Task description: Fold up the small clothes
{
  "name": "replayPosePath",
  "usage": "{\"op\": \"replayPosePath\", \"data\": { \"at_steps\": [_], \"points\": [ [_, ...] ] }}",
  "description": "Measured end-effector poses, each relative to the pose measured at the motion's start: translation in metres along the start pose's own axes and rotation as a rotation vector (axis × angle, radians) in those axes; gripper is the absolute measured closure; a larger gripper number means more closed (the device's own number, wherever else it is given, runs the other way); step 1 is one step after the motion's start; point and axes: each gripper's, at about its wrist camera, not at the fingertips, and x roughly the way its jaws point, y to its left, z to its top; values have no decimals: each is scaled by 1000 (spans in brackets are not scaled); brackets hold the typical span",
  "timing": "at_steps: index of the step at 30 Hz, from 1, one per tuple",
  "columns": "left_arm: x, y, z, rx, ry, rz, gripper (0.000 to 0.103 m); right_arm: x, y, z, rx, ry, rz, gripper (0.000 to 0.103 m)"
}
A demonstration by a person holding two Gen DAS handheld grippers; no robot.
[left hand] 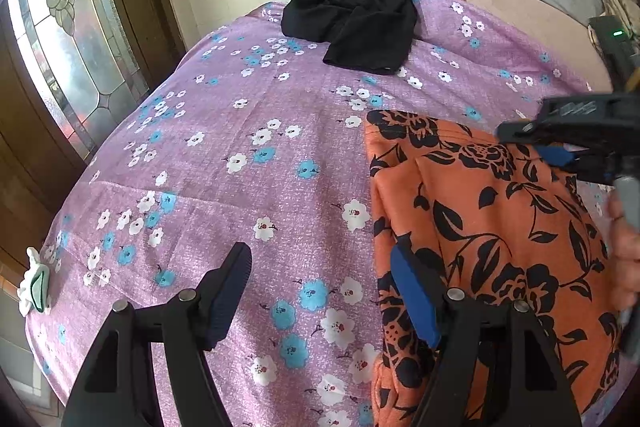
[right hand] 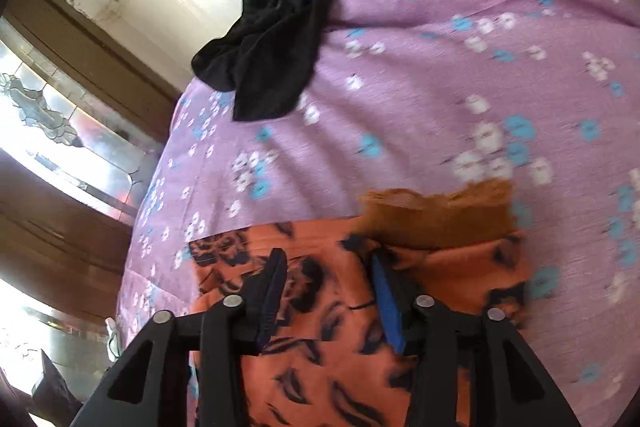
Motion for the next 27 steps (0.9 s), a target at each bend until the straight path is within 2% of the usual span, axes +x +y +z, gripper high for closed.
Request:
{"op": "replayPosePath", "data": {
  "at_steps": [4,8,10,14,18,22,27],
  "points": [
    [1,2,-1,4,1,5,30,23,-3,-2,-10,-8,-95,55],
    [0,4,1,-25,9,-15,30,11,-9,1,21,-27,-89,55],
    [-3,3,2,-24,0,-21,30,-4,-2,0,-14,-59,-93,55],
    [-5,0,1,-10,-7,-15,30,-31,25,-2,-79,-108,-34,55],
    [-4,5,1,-24,-3,-6,30,-13,60,-10,-175,-48,-6,55],
    [-2,9,2,-40,0,-2,30,42,55,-17,-146,108,-23,55],
    [-2,6,3,-32,-5,-10,30,24,52,-18,-129,74,-3,55]
  ]
}}
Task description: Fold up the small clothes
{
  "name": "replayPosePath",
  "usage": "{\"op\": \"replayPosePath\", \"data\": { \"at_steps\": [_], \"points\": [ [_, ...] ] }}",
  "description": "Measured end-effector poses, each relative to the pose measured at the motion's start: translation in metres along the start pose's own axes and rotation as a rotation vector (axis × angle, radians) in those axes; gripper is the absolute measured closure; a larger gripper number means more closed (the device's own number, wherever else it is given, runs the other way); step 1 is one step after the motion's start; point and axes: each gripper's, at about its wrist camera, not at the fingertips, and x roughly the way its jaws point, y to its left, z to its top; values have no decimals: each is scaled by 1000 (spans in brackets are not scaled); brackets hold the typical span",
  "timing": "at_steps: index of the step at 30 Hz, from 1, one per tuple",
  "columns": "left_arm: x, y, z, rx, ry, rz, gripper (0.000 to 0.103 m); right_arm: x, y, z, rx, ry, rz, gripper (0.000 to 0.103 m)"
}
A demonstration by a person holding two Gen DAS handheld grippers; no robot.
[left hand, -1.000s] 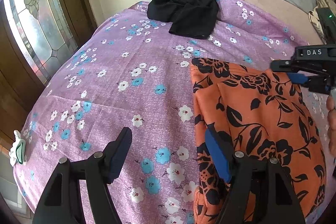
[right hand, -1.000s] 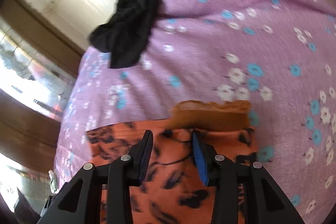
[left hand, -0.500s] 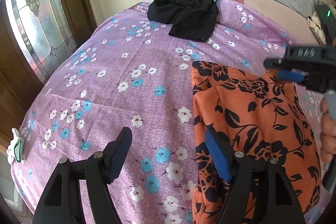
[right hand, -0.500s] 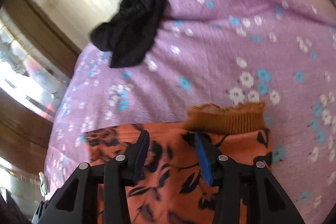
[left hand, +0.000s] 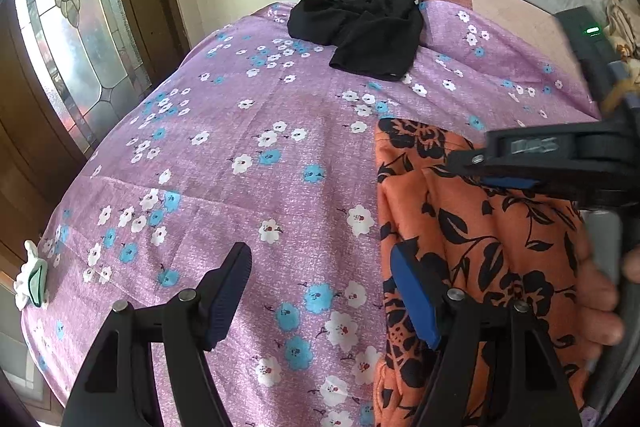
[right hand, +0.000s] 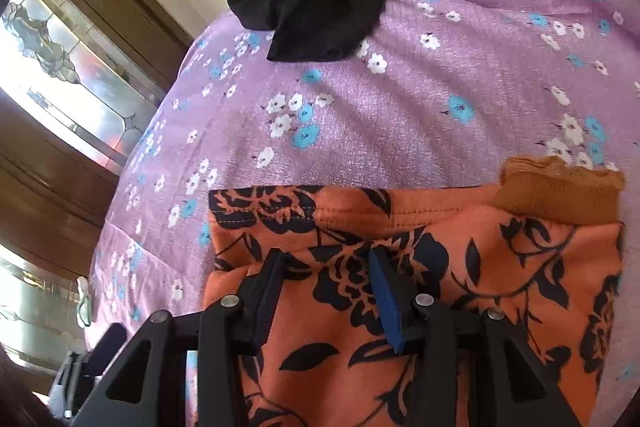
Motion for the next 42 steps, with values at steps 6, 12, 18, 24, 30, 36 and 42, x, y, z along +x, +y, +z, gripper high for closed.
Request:
{"op": "replayPosePath", "data": {
  "at_steps": [6,12,18,24,30,36,42],
  "points": [
    [-4,-4,0,3,-9,-15,30,-71,-20,-27,35,-107,38,46],
    [-11,-9,1,-16,-14,-79,29,-128,-57,-83,93,-175,34,43],
    [-23,-5,1,-53,-22,-178,16,-147,-94,-130,213,-184,16,43],
    [-2,4,-4,-37,82,-236,15,-133,-114,-135,252,-157,25,39],
    [13,2,-6,-62,179,-384,15,-119,-132,-129,326,-123,104,38],
    [27,3,-1,-145,237,-485,15,-116,-144,-131,348,-99,156,37],
    [42,-9,-6,-123,326,-507,15,-107,-165,-134,401,-76,226,37]
  ]
}}
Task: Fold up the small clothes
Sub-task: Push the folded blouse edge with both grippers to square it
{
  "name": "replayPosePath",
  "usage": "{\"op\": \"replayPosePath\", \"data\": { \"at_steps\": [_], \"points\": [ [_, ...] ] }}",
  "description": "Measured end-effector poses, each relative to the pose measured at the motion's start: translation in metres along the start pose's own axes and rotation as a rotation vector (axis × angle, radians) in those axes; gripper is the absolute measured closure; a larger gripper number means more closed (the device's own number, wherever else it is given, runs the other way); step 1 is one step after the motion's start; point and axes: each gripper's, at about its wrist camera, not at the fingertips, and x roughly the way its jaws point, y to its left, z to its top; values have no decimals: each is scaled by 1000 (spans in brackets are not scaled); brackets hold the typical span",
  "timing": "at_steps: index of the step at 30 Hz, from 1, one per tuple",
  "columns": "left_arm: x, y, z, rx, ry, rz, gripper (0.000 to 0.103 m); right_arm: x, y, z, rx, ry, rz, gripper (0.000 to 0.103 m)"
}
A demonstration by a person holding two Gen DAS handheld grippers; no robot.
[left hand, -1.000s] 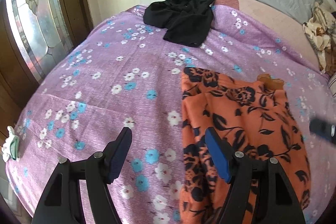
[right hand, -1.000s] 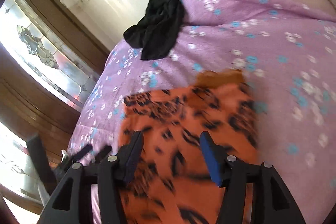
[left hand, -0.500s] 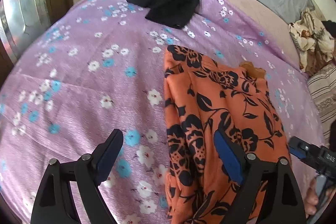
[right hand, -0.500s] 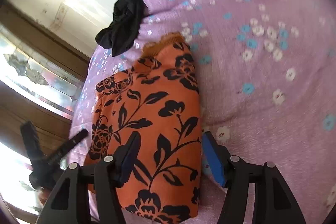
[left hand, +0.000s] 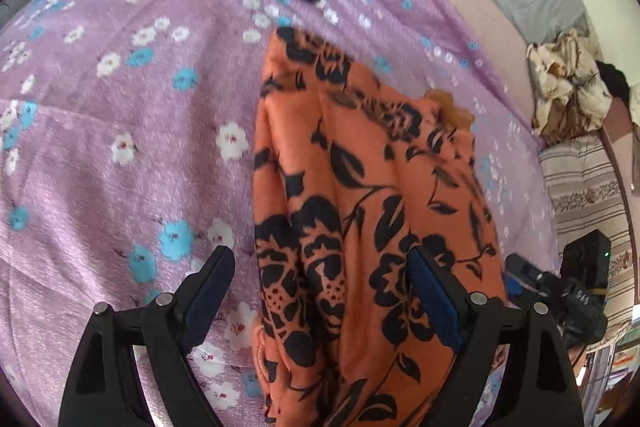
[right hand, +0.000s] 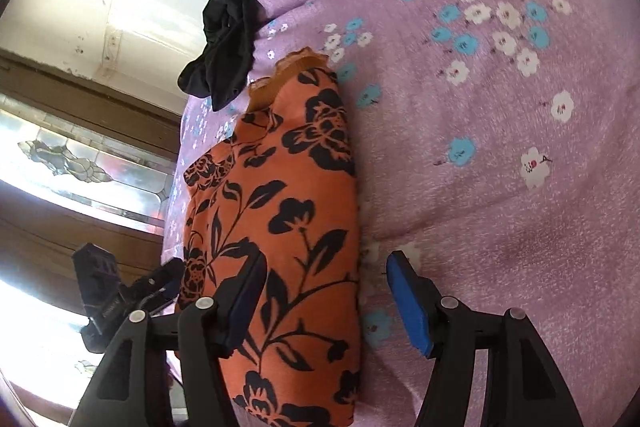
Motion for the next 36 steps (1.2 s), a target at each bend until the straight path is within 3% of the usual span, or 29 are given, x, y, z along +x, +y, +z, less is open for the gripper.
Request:
{"op": "replayPosePath", "data": {
  "at_steps": [5,8,13,17,22,27,28,32,36],
  "points": [
    [6,1,0,-23,14,-39,15,9,-11,2,55,24,71,37],
    [9,1,1,-32,27,-87,32,11,-15,3,62,17,91,37],
    [13,-1,1,-22,17,-67,32,18,-19,7,94,28,154,36],
    [21,-17,1,20,18,-44,16,22,-15,6,80,40,178,36],
    [24,-19,3,0,6,-36,17,26,-8,1,45,42,162,36],
    [23,-13,5,-42,-7,-52,42,26,-9,-1,48,31,171,37],
    [22,-10,5,-50,-10,-62,43,27,-7,-1,39,28,167,37],
    [23,-7,5,-61,-8,-69,41,28,0,-5,-2,15,135,40],
    [24,-2,6,-99,-1,-103,29,28,0,-6,0,12,134,40]
  ]
}}
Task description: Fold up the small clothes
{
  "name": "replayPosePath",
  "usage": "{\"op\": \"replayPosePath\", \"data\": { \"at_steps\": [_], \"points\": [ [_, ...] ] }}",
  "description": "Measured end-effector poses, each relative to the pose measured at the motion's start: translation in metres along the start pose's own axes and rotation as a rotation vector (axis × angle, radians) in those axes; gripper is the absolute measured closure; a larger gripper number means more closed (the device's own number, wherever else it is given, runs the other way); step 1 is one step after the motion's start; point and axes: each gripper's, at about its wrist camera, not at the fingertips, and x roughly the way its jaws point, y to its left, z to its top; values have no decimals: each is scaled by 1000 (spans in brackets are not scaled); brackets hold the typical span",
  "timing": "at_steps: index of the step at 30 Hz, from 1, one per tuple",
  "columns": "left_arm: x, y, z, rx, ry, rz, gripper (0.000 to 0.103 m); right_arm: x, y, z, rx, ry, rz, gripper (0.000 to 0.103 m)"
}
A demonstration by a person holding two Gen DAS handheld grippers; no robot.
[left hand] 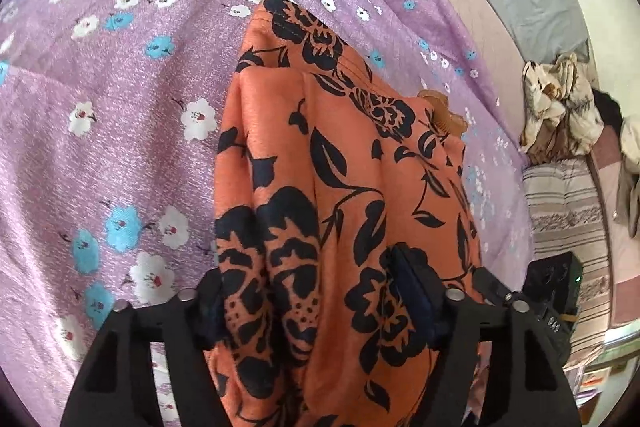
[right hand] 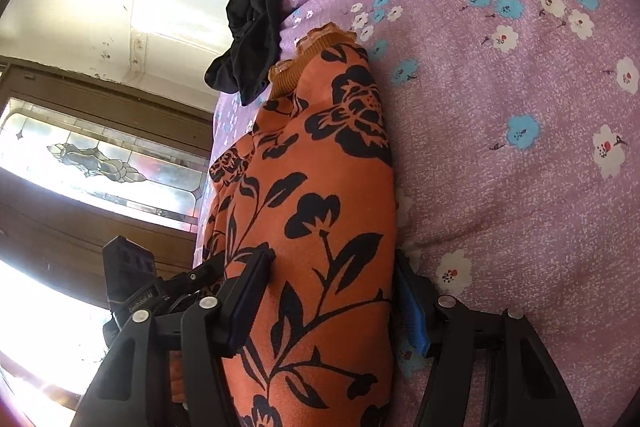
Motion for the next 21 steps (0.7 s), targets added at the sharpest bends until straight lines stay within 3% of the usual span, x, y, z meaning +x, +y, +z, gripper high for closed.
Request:
{"op": "replayPosePath", "data": {
  "at_steps": [3,9,13,14,15,17,20,21],
  "points": [
    [-3,-1,-3,20,-11,30,32,1,1,0,-3,-3,-8,40],
    [-6,-7,-3,30,-45,48,55,3,6,-2,-10,-12,-11,38],
    [-5,-9,-4,49,-50,68,56,6,13,-4,-65,-13,-43,44],
    [-4,-9,-3,39,-44,64,52,6,15,-5,-74,-17,-50,45],
    [-1,-6,-2,12,-32,45,42,6,15,-5,-78,-20,-53,46],
    [3,-6,-2,-6,-13,26,37,7,14,-5,-78,-17,-53,46],
    [4,-12,-2,18,-22,52,40,7,12,-3,-68,-11,-49,46],
    [4,-13,-2,18,-30,64,48,8,12,-3,-70,-14,-49,46]
  ]
}}
